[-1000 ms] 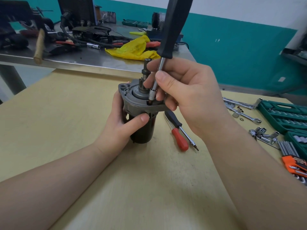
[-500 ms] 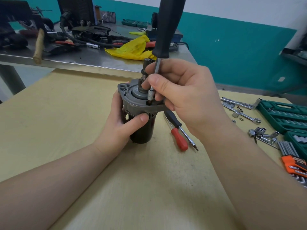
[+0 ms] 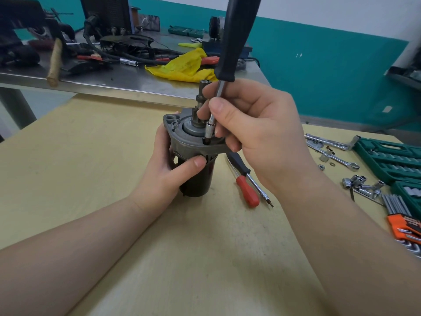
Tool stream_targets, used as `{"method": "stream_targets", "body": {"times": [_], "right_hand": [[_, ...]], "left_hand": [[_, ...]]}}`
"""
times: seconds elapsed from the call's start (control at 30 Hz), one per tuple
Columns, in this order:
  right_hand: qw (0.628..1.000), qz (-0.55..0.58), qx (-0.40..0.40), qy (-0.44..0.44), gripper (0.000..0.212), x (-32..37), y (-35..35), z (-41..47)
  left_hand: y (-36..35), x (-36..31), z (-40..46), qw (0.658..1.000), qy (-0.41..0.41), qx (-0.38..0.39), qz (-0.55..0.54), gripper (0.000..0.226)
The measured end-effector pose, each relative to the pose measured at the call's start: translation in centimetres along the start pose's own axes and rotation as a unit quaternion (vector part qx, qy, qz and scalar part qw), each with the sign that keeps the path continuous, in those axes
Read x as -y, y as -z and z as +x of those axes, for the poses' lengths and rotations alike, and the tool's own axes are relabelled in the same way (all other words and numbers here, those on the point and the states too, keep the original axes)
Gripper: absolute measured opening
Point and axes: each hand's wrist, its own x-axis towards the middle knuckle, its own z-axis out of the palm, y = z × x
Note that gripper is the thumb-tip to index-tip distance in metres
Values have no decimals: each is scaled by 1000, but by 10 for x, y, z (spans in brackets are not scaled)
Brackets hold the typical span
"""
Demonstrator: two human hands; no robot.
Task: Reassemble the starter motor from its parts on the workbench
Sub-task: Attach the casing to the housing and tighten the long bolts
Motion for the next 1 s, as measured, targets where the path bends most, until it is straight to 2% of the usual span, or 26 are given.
{"method": "stream_targets", "body": {"times": [0.17,0.33,0.57,0.73,0.87,1.0], "right_hand": [[1000,-25,-7,1,12,-2,-2,2],[1000,-2,2,6,13,-1,-1,0],[998,-53,-15,13,8,3,-5,0],[997,-59,-40,14,21,3,-11,1],[998,-48,-41,19,8,3,-11,-1],[998,-50,-30,18,36,14,-13,0]], "left_hand": [[0,-2,0,1000,-8,3,-2,89],[-2,-4,0,1000,-11,4,-3,91],[-3,-6,-1,1000,-14,-1,-9,87],[-5,-7,-1,1000,-20,-1,-7,88],[-3,-6,-1,1000,-20,1,-3,85],[0,-1,0,1000,-15,10,-7,85]]}}
